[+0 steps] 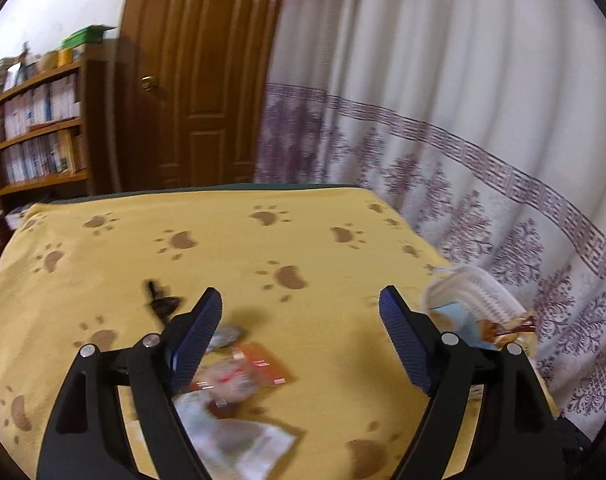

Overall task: Organize snacks
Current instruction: 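Move both tools back toward the remaining candies on the table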

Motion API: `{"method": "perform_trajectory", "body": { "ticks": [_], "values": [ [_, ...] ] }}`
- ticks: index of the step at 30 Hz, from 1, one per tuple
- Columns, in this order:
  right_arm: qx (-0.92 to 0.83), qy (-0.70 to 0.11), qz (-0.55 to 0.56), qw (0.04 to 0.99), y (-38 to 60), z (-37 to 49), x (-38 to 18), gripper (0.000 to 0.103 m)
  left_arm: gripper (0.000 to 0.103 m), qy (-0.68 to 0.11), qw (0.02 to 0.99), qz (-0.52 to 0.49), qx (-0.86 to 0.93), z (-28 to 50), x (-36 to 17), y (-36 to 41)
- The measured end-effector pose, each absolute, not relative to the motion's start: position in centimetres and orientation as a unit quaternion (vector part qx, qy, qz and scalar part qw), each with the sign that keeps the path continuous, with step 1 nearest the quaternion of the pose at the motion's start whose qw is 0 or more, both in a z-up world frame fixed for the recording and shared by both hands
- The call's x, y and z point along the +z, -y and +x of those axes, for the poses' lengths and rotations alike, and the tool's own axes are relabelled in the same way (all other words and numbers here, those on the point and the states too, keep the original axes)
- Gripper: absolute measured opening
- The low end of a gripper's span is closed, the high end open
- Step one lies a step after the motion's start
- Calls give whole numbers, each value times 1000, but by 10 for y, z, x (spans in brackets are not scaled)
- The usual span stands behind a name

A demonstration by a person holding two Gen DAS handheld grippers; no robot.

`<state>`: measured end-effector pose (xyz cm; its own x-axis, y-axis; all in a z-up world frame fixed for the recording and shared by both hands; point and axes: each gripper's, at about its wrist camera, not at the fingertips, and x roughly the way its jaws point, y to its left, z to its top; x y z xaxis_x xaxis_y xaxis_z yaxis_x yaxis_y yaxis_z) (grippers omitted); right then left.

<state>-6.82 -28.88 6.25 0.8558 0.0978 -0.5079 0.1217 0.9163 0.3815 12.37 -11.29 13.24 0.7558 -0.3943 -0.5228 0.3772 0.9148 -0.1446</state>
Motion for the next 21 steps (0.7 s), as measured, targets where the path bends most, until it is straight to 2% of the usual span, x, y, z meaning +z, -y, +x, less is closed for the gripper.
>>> {"method": "perform_trajectory", "body": {
  "ticks": [10,21],
  "values": [
    [23,-293,194,936,263,-57,57,69,81,-305,942,-55,-125,126,112,25],
    [68,-323,168,929,226,-35,53,75,81,-341,933,-77,-86,131,77,-12]
  ]
}}
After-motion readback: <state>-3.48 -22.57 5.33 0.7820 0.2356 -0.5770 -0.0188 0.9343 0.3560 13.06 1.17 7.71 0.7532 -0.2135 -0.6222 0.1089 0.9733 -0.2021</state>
